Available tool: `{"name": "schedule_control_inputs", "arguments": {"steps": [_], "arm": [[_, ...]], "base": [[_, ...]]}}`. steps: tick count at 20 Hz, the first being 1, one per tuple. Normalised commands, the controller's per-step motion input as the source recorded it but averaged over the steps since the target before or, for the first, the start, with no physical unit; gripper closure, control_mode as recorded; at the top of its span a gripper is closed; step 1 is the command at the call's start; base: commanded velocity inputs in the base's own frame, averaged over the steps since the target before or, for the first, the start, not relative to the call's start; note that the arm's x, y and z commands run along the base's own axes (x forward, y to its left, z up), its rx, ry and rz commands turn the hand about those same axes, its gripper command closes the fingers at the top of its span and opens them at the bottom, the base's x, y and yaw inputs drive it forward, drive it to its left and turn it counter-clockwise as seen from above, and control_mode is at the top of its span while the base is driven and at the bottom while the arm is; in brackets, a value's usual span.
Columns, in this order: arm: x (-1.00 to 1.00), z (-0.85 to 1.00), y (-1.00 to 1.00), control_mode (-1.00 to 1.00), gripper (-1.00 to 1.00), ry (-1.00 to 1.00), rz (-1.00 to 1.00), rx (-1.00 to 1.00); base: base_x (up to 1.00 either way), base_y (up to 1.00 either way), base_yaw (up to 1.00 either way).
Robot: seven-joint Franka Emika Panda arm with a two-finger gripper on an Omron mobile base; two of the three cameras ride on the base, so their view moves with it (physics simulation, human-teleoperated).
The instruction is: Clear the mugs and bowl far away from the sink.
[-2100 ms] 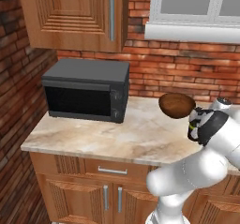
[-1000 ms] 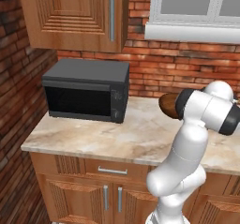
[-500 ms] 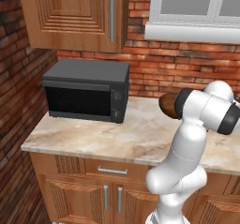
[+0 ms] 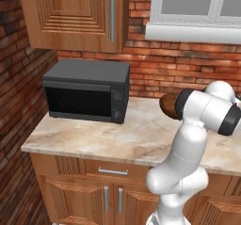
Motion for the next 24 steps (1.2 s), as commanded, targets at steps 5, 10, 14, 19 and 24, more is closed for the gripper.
{"name": "schedule_control_inputs", "arguments": {"steps": [5, 10, 14, 19, 24], "arm": [[0.0, 0.24, 0.13, -1.0, -1.0, 0.08, 0.0, -0.11], [-0.06, 0.46, 0.02, -1.0, -1.0, 0.13, -0.01, -0.07], [-0.61, 0.34, 0.02, -1.0, -1.0, 0.06, -0.07, 0.0], [-0.86, 0.48, 0.4, -1.0, -1.0, 0.01, -0.12, -0.06], [-0.99, 0.43, 0.71, -1.0, -1.0, 0.0, -0.2, -0.07]], "base": [[0.0, 0.0, 0.0], [0.0, 0.0, 0.0], [0.0, 0.0, 0.0], [0.0, 0.0, 0.0], [0.0, 0.0, 0.0]]}}
